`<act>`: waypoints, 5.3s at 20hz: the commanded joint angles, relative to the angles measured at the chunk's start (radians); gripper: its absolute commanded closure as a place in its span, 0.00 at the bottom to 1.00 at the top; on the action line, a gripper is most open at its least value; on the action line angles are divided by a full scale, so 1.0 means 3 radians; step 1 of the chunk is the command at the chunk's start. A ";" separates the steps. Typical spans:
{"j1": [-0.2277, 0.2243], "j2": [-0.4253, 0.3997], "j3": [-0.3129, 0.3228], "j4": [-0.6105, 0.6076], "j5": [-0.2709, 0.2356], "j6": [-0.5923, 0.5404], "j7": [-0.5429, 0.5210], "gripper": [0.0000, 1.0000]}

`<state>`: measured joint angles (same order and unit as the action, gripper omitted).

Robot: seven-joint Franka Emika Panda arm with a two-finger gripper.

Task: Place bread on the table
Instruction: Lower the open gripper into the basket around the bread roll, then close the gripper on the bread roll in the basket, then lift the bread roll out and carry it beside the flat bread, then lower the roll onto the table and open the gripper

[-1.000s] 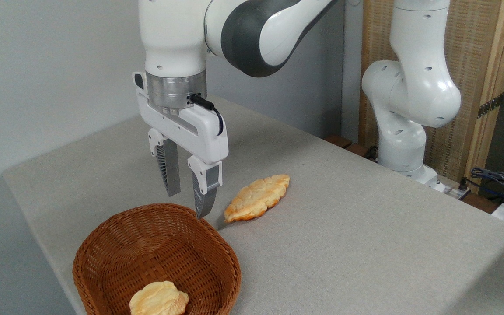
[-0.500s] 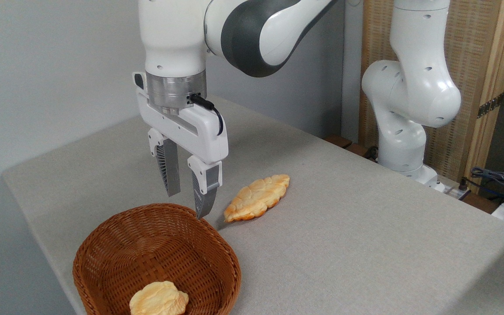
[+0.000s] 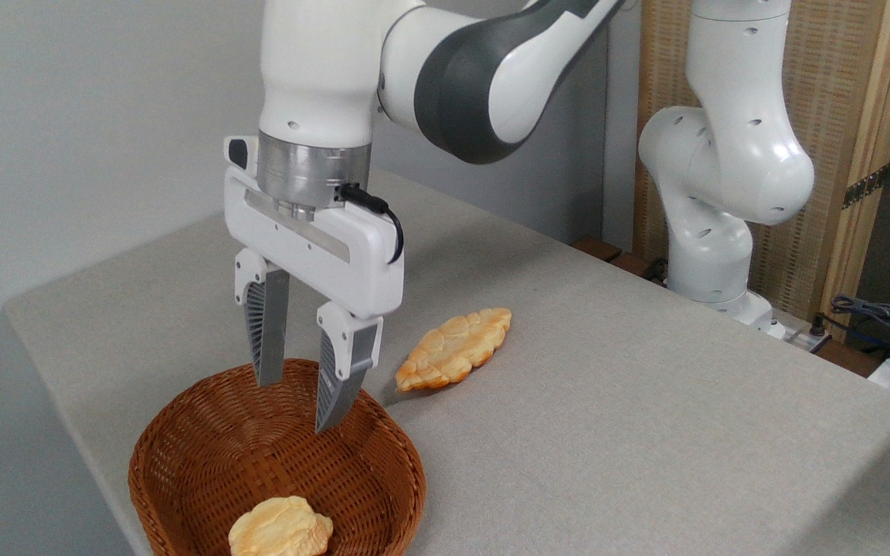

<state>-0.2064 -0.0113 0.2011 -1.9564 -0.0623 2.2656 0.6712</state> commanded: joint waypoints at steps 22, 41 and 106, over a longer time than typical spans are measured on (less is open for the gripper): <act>-0.0013 0.0733 0.0174 0.0022 0.0361 0.0926 0.0007 0.00; -0.0038 0.0779 0.0117 0.0022 0.0494 0.0926 0.0007 0.55; -0.0074 -0.0418 0.0010 -0.0003 0.0141 -0.1110 0.0432 0.00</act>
<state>-0.2267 -0.1303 0.1962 -1.9569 -0.0077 1.8760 0.7827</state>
